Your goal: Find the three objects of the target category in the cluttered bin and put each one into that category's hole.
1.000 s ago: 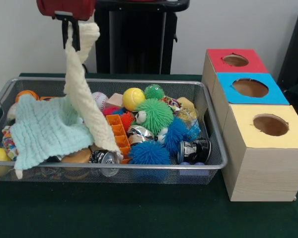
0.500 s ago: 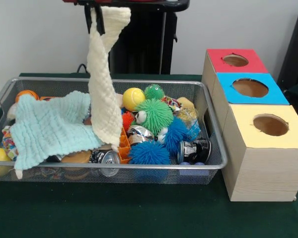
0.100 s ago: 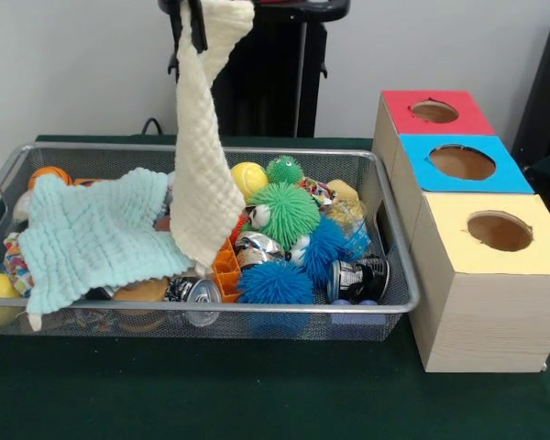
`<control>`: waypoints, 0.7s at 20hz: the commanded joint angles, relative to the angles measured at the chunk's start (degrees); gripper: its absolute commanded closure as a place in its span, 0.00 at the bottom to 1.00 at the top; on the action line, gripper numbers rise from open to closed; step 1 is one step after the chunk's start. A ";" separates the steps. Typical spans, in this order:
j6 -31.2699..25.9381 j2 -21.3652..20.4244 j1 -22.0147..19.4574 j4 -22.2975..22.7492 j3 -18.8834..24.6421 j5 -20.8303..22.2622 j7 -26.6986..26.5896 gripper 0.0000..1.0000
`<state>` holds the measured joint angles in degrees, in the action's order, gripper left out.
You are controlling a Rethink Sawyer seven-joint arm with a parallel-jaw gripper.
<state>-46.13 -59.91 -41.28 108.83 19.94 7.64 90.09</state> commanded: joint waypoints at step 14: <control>-4.11 -6.05 -1.40 10.71 8.17 -14.74 -3.28 1.00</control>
<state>-46.79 -64.18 -42.05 111.46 22.71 -1.24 90.09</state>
